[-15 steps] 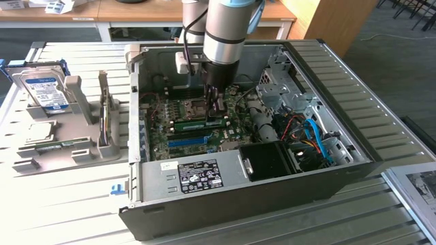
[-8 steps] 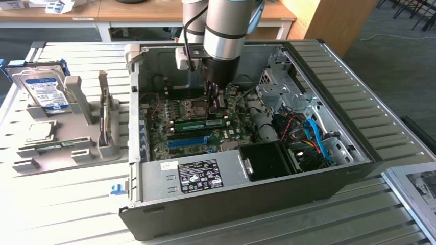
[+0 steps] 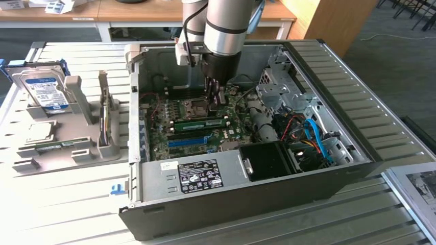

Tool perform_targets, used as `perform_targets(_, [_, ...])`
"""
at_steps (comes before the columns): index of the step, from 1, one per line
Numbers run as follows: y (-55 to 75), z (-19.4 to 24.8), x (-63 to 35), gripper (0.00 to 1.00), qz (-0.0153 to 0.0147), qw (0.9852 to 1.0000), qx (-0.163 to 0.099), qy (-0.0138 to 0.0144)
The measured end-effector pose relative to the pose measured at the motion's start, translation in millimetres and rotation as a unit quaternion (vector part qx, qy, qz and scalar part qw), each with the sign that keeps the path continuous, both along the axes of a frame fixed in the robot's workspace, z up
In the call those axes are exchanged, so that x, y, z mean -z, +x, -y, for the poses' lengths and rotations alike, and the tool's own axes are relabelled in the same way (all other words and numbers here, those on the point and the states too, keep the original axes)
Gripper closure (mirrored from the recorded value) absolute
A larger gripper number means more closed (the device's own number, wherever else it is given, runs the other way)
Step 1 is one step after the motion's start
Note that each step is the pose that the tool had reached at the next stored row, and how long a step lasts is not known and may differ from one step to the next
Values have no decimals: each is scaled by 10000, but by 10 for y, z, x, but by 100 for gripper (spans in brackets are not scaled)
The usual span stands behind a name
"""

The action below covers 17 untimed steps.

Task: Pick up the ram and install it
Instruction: 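Insert the ram into the slot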

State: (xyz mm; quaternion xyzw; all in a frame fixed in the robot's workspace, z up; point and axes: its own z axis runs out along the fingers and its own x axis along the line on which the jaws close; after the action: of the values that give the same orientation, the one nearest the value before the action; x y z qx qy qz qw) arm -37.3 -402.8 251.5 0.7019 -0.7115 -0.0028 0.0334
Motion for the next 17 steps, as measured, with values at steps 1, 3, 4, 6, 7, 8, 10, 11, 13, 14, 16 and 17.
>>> perform_targets(1, [0,0,-8,80,0,10000,0,0])
perform_targets(3, [0,0,-21,80,0,10000,0,0])
perform_targets(4, [0,0,-28,80,0,10000,0,0])
perform_targets(6, [0,0,-45,80,0,10000,0,0])
perform_targets(7, [0,0,-52,80,0,10000,0,0])
perform_targets(8, [0,0,-59,80,0,10000,0,0])
perform_targets(10, [0,0,-89,80,0,10000,0,0])
perform_targets(11, [0,0,-96,80,0,10000,0,0])
perform_targets(13, [0,0,-115,80,0,10000,0,0])
perform_targets(14, [0,0,-119,80,0,10000,0,0])
perform_targets(16, [0,0,-129,80,0,10000,0,0])
perform_targets(17, [0,0,-135,80,0,10000,0,0])
